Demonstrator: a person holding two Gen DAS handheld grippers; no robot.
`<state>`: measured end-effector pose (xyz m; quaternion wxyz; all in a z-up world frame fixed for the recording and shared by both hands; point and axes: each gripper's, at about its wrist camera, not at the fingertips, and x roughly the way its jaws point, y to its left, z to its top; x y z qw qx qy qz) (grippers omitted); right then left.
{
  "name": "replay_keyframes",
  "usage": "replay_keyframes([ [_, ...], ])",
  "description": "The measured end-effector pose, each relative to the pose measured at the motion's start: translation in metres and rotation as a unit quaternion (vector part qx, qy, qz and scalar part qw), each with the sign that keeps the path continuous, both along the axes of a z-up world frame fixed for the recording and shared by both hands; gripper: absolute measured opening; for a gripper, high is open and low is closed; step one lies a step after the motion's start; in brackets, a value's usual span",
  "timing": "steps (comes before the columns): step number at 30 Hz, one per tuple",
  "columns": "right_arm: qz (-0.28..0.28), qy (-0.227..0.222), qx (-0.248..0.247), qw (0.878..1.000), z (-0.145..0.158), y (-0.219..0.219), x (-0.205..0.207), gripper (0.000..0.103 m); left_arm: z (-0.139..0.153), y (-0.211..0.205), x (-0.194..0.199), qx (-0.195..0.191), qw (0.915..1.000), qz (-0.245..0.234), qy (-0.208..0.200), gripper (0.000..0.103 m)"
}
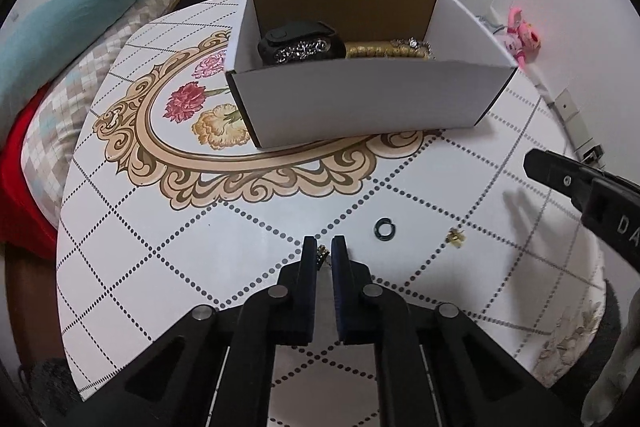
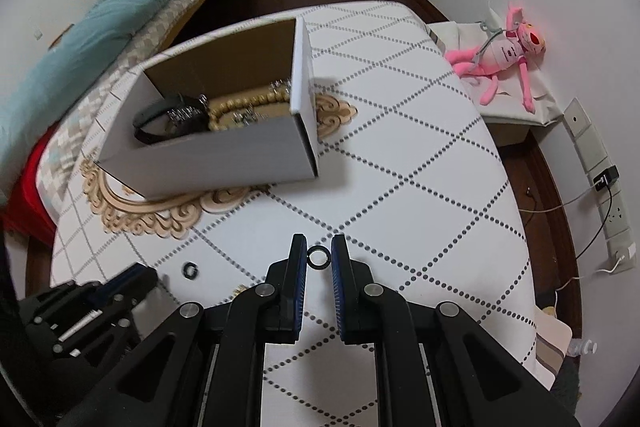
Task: Organize jewelry
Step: 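Grasp the gold piece with left tool while right tool carries the ring to the box, then open both tools over the box to drop the small pieces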
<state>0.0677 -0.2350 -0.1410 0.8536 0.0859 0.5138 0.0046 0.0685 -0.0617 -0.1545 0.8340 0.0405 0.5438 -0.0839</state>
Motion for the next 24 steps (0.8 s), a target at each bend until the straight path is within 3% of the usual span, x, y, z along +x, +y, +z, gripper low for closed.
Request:
replay_keyframes([
  [7, 0.007, -0.031, 0.030, 0.999, 0.038, 0.001, 0.002, 0.013, 0.043, 0.011, 0.006, -0.062, 0.9978, 0.016, -0.016, 0.005],
  [13, 0.020, -0.049, 0.050, 0.997, 0.067, 0.007, 0.023, 0.013, 0.091, 0.015, 0.043, -0.118, 0.9922, 0.017, -0.037, 0.005],
  [17, 0.028, -0.043, 0.058, 0.997, 0.073, 0.008, 0.055, 0.013, 0.103, 0.014, 0.078, -0.120, 0.9918, 0.012, -0.042, 0.005],
  [24, 0.039, 0.003, 0.074, 0.996, 0.060, 0.006, 0.113, 0.013, 0.094, 0.011, 0.131, -0.106, 0.9943, 0.005, -0.009, 0.007],
])
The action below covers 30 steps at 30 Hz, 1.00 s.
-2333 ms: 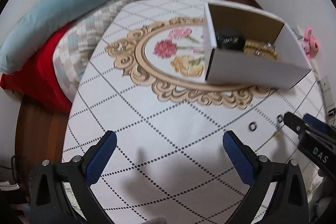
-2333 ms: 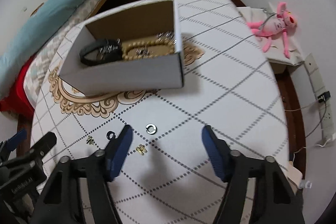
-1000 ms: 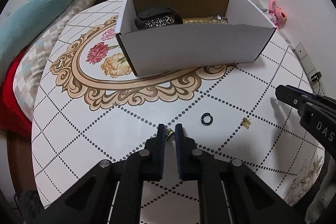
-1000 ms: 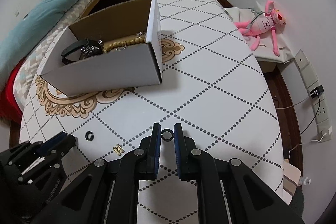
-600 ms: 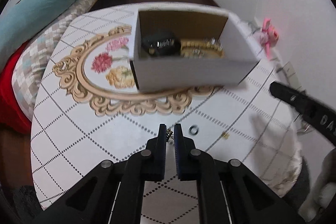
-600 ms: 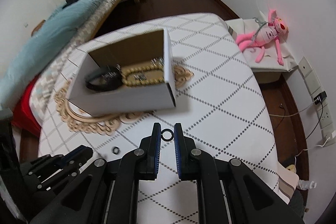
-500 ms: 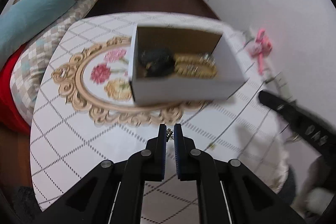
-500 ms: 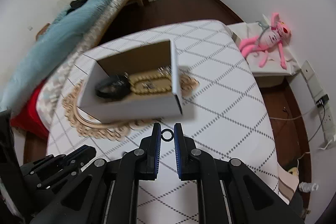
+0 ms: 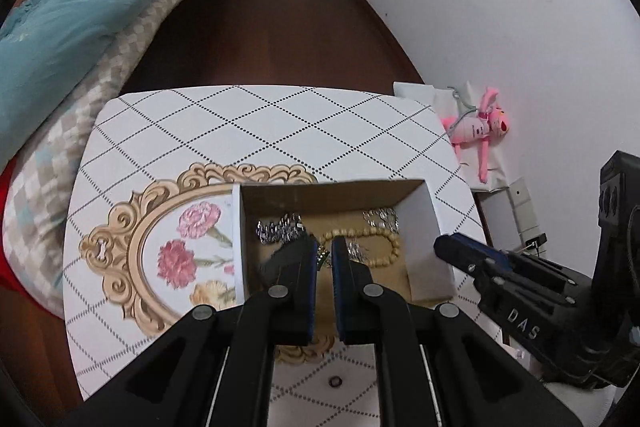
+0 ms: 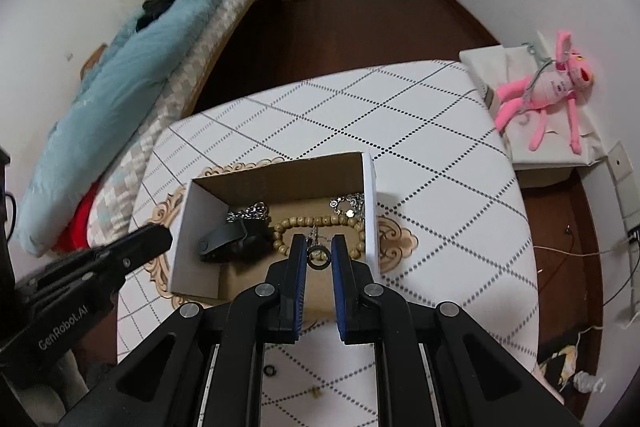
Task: Organize jewelry
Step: 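Open both tools over the box to drop the small pieces, then withdraw both open tools from the box back over the table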
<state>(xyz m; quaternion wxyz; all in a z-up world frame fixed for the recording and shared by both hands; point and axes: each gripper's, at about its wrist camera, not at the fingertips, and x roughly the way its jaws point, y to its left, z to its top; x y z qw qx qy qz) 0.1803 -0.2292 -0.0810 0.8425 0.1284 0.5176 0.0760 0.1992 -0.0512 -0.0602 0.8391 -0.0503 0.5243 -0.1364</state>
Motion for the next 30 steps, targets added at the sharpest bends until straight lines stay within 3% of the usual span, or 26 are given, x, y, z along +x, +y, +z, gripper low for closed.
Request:
replay_keyframes([
  [5, 0.028, 0.045, -0.013, 0.999, -0.013, 0.004, 0.028, 0.014, -0.001, 0.001, 0.022, 0.034, 0.9993, 0.014, 0.008, 0.012],
  [7, 0.034, 0.058, -0.023, 0.997, -0.015, 0.005, 0.034, 0.015, 0.001, 0.002, 0.026, 0.045, 0.9987, 0.022, 0.005, 0.028],
  [9, 0.038, 0.061, -0.027, 0.997, -0.015, 0.005, 0.036, 0.024, 0.003, 0.007, 0.027, 0.058, 0.9977, 0.035, -0.001, 0.076],
  [12, 0.038, 0.061, -0.030, 0.997, -0.011, 0.002, 0.037, 0.038, 0.006, 0.014, 0.026, 0.058, 0.9970, 0.049, -0.011, 0.078],
  [14, 0.035, 0.059, -0.039, 0.997, -0.009, 0.000, 0.036, 0.039, 0.003, 0.018, 0.024, 0.071, 0.9960, 0.055, -0.010, 0.081],
  [16, 0.033, 0.059, -0.053, 0.996, -0.008, 0.000, 0.034, 0.047, -0.002, 0.020, 0.022, 0.085, 0.9948, 0.057, -0.007, 0.096],
  [17, 0.032, 0.061, -0.059, 0.996, -0.008, -0.001, 0.033, 0.057, -0.005, 0.021, 0.021, 0.091, 0.9941, 0.058, -0.007, 0.101],
  [18, 0.030, 0.059, -0.068, 0.995, -0.007, 0.000, 0.032, 0.072, -0.006, 0.022, 0.019, 0.096, 0.9936, 0.060, -0.008, 0.102],
  [20, 0.025, 0.055, -0.104, 0.993, -0.006, 0.001, 0.029, 0.091, -0.010, 0.023, 0.014, 0.111, 0.9917, 0.064, -0.012, 0.102],
  [21, 0.021, 0.054, -0.125, 0.991, -0.006, 0.002, 0.027, 0.095, -0.011, 0.023, 0.012, 0.116, 0.9909, 0.065, -0.015, 0.102],
  [26, 0.016, 0.058, -0.158, 0.986, -0.012, 0.005, 0.020, 0.103, -0.014, 0.022, 0.001, 0.127, 0.9894, 0.067, -0.020, 0.103],
  [30, 0.007, 0.050, -0.158, 0.986, -0.010, 0.004, 0.015, 0.103, -0.008, 0.024, -0.006, 0.127, 0.9888, 0.073, -0.025, 0.103],
])
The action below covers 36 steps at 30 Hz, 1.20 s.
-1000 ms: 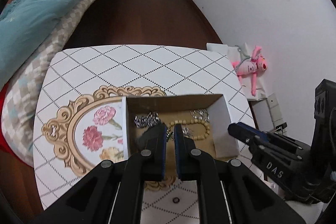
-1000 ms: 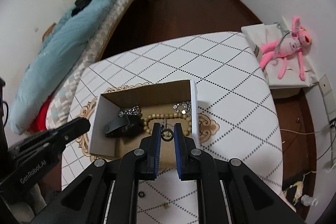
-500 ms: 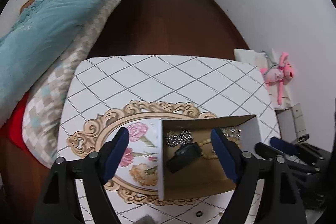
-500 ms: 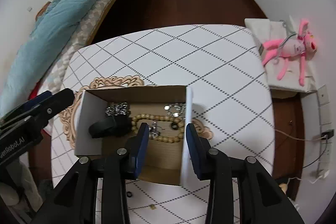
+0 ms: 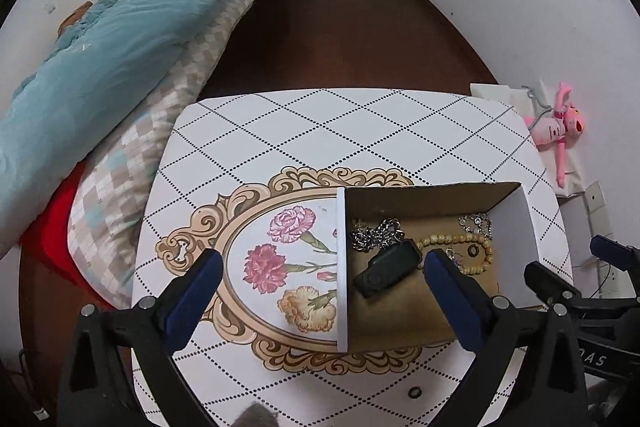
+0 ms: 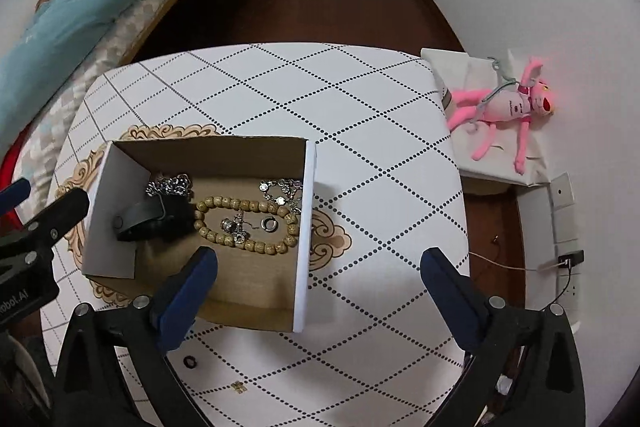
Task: Organize jewelry
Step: 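Withdraw both open tools from the box back over the table, then move left tool to the second black ring while right tool reaches a tiny gold piece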
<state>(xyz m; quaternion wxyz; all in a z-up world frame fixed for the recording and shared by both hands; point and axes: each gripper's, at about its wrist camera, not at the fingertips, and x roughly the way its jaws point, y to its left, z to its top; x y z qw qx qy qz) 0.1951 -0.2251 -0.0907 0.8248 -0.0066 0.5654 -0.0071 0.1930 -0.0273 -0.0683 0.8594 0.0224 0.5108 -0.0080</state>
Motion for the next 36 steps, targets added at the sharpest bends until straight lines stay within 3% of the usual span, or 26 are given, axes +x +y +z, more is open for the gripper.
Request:
replay_keyframes([
  [10, -0.013, -0.037, 0.013, 0.999, 0.027, -0.002, -0.041, 0.103, 0.011, 0.008, -0.046, 0.024, 0.9994, 0.019, -0.015, 0.103],
  [19, 0.000, -0.009, 0.052, 0.999, -0.027, 0.015, -0.107, 0.101, -0.061, 0.022, -0.110, 0.042, 0.9964, 0.029, 0.067, 0.103],
  [22, 0.012, -0.003, 0.072, 0.997, -0.046, 0.024, -0.118, 0.077, -0.084, 0.029, -0.123, 0.038, 0.9944, 0.039, 0.090, 0.103],
  [26, 0.036, 0.003, 0.092, 0.995, -0.069, 0.037, -0.126, 0.068, -0.097, 0.033, -0.131, 0.043, 0.9933, 0.051, 0.095, 0.103],
  [30, 0.046, 0.005, 0.079, 0.996, -0.084, 0.047, -0.133, 0.046, -0.101, 0.034, -0.133, 0.045, 0.9932, 0.051, 0.095, 0.103],
  [32, 0.053, -0.013, 0.057, 0.997, -0.084, 0.053, -0.137, 0.040, -0.102, 0.033, -0.133, 0.045, 0.9931, 0.050, 0.096, 0.103],
  [34, 0.055, -0.023, 0.030, 0.998, -0.085, 0.059, -0.141, 0.027, -0.103, 0.035, -0.132, 0.045, 0.9931, 0.050, 0.096, 0.103],
  [35, 0.057, -0.027, 0.022, 0.998, -0.086, 0.062, -0.141, 0.009, -0.103, 0.034, -0.132, 0.047, 0.9931, 0.050, 0.096, 0.103],
  [36, 0.060, -0.028, 0.017, 0.998, -0.086, 0.063, -0.141, 0.008, -0.103, 0.034, -0.132, 0.046, 0.9932, 0.049, 0.095, 0.103],
])
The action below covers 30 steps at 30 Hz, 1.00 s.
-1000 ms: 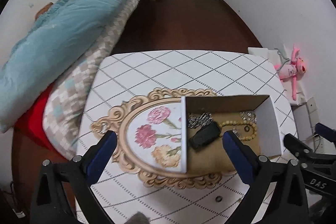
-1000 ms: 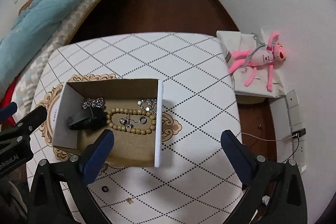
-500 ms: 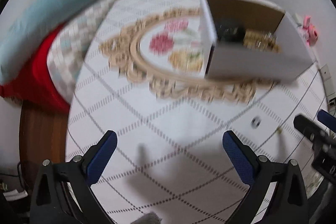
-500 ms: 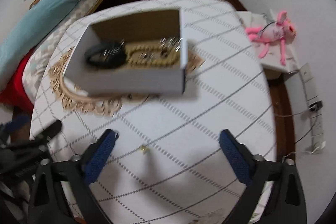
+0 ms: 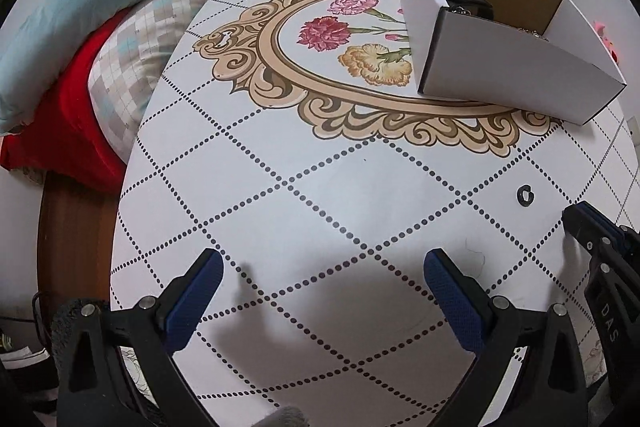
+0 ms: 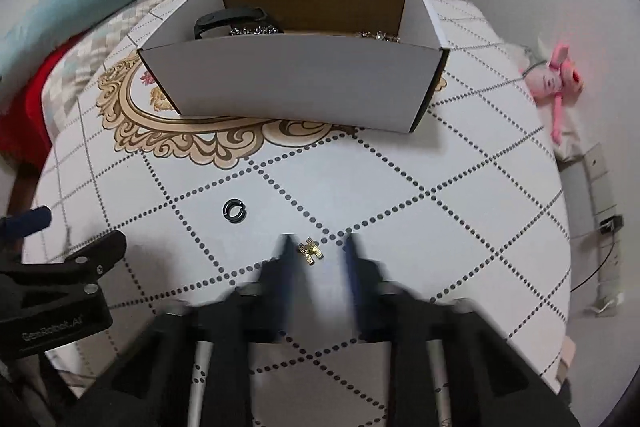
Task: Organize jewelry
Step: 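Move left tool to the second black ring while right tool reaches a tiny gold piece, then close right tool on the gold piece while left tool closes on the black ring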
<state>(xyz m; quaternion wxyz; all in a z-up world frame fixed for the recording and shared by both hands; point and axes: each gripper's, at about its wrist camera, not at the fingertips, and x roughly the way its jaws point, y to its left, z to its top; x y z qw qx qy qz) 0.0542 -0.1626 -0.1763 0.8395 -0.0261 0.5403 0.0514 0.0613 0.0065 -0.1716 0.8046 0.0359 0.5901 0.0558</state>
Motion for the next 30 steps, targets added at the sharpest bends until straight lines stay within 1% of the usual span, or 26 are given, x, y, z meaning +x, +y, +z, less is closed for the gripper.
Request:
replay_keyframes([
  [4, -0.005, 0.004, 0.018, 1.000, 0.001, -0.005, 0.002, 0.008, 0.005, -0.005, 0.002, -0.005, 0.9999, -0.005, -0.012, 0.102],
  [8, -0.043, 0.000, 0.055, 0.998, 0.013, -0.034, 0.003, 0.008, 0.013, -0.022, 0.005, -0.030, 0.9989, -0.023, -0.027, 0.102],
  [11, -0.066, -0.008, 0.065, 0.996, 0.023, -0.054, 0.002, 0.008, 0.014, -0.041, 0.009, -0.049, 0.9974, -0.044, -0.028, 0.102],
  [14, -0.086, -0.008, 0.068, 0.994, 0.027, -0.070, 0.002, 0.008, 0.013, -0.061, 0.012, -0.055, 0.9959, -0.064, -0.033, 0.089],
  [16, -0.092, -0.005, 0.068, 0.993, 0.027, -0.078, 0.004, 0.008, 0.011, -0.072, 0.014, -0.054, 0.9954, -0.073, -0.032, 0.087],
  [18, -0.101, -0.002, 0.067, 0.993, 0.025, -0.082, 0.005, 0.008, 0.008, -0.083, 0.016, -0.047, 0.9948, -0.084, -0.033, 0.071],
  [19, -0.103, -0.002, 0.066, 0.993, 0.025, -0.085, 0.004, 0.008, 0.006, -0.085, 0.017, -0.043, 0.9947, -0.088, -0.031, 0.068],
  [21, -0.109, -0.003, 0.069, 0.992, 0.025, -0.090, 0.003, 0.008, 0.002, -0.092, 0.018, -0.041, 0.9942, -0.096, -0.027, 0.058],
  [22, -0.110, -0.003, 0.068, 0.992, 0.024, -0.091, 0.003, 0.008, 0.003, -0.093, 0.018, -0.042, 0.9938, -0.098, -0.032, 0.056],
  [25, -0.112, -0.006, 0.070, 0.991, 0.026, -0.093, 0.003, 0.008, 0.003, -0.097, 0.020, -0.043, 0.9928, -0.106, -0.037, 0.044],
  [27, -0.114, -0.006, 0.071, 0.991, 0.026, -0.094, 0.003, 0.008, 0.003, -0.099, 0.022, -0.051, 0.9918, -0.111, -0.038, 0.029],
  [28, -0.115, -0.006, 0.072, 0.991, 0.026, -0.095, 0.003, 0.008, 0.003, -0.100, 0.022, -0.055, 0.9912, -0.115, -0.038, 0.026],
  [30, -0.117, -0.006, 0.072, 0.991, 0.026, -0.095, 0.004, 0.008, 0.003, -0.102, 0.022, -0.059, 0.9903, -0.120, -0.039, 0.012],
])
